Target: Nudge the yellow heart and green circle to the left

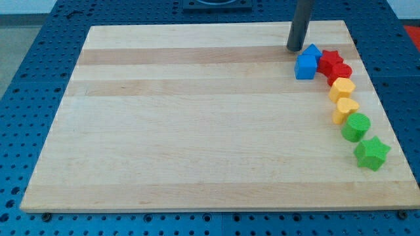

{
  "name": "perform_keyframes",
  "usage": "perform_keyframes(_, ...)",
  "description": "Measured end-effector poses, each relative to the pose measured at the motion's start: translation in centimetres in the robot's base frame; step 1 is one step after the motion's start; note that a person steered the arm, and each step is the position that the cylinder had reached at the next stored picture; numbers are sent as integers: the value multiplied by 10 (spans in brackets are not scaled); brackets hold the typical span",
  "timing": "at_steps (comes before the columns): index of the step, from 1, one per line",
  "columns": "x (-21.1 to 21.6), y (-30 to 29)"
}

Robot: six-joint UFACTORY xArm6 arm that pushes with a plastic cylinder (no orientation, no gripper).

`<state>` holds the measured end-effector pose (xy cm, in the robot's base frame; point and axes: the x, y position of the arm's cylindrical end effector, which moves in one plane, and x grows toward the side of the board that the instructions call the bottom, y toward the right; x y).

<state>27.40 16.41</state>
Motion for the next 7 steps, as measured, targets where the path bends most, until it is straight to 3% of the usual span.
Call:
perform_keyframes(3, -20, 147)
perform_keyframes(6, 192, 162)
perform_keyframes(7, 200, 141)
